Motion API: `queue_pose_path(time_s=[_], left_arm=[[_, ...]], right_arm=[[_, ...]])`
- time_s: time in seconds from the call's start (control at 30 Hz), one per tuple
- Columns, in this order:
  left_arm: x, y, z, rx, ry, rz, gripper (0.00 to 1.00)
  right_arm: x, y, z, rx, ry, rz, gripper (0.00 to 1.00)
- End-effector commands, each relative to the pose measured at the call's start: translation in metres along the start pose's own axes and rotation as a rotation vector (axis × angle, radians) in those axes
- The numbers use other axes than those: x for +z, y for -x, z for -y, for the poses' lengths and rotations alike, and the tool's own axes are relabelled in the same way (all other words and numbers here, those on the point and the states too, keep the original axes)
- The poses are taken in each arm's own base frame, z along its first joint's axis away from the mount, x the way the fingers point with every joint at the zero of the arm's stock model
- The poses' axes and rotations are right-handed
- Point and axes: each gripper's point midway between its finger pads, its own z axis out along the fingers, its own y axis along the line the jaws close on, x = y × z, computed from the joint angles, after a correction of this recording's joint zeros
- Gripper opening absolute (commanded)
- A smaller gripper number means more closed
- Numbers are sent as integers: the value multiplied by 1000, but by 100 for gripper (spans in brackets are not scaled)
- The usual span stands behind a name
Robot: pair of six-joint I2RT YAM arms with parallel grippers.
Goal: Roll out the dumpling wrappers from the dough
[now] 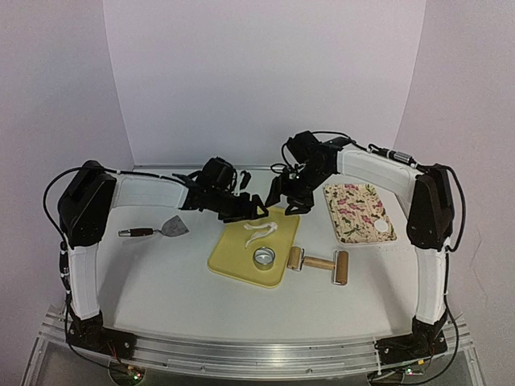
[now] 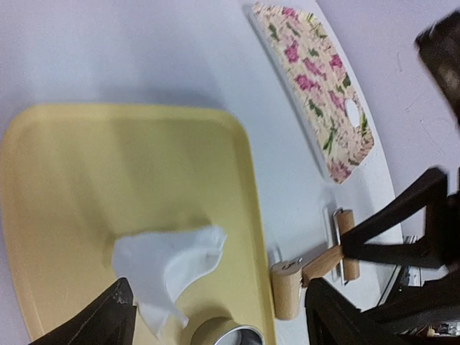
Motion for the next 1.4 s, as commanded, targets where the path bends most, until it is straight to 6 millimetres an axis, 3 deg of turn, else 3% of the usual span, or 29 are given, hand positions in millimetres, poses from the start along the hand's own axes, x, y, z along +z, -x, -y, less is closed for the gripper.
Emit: queue_pose_path(time_s=[0.0,0.17,0.37,0.47,0.93,1.03,1.07,1.17,1.37], left_arm=[[-14,0,7,14,77,-148,82],[-43,-4,-9,10,146,-84,85],[-57,-26,-24,-56,174,-74,86],[-59,-32,-27,-86,174,-72,86],[-73,-37,-26,-111,171,-52,86],[-76,-37,-26,-107,177,-44,86],[-76,-37,-26,-103,177,-45,86],[-75,-37,-18,-69,130,-52,86],[-75,-38,4,-7,27,-76,90]], right_arm=[[-23,-4,16,-68,-80,67,67],[-14,-23,33,-106,-101,24,65],[13,-56,10,-263,-44,-83,60],[31,-68,13,-276,-76,-120,56],[80,-79,33,-330,-230,-183,38],[86,-82,38,-334,-240,-198,25],[87,-81,37,-333,-241,-199,15],[78,-76,26,-332,-221,-182,0],[23,-69,6,-315,-196,-94,0]])
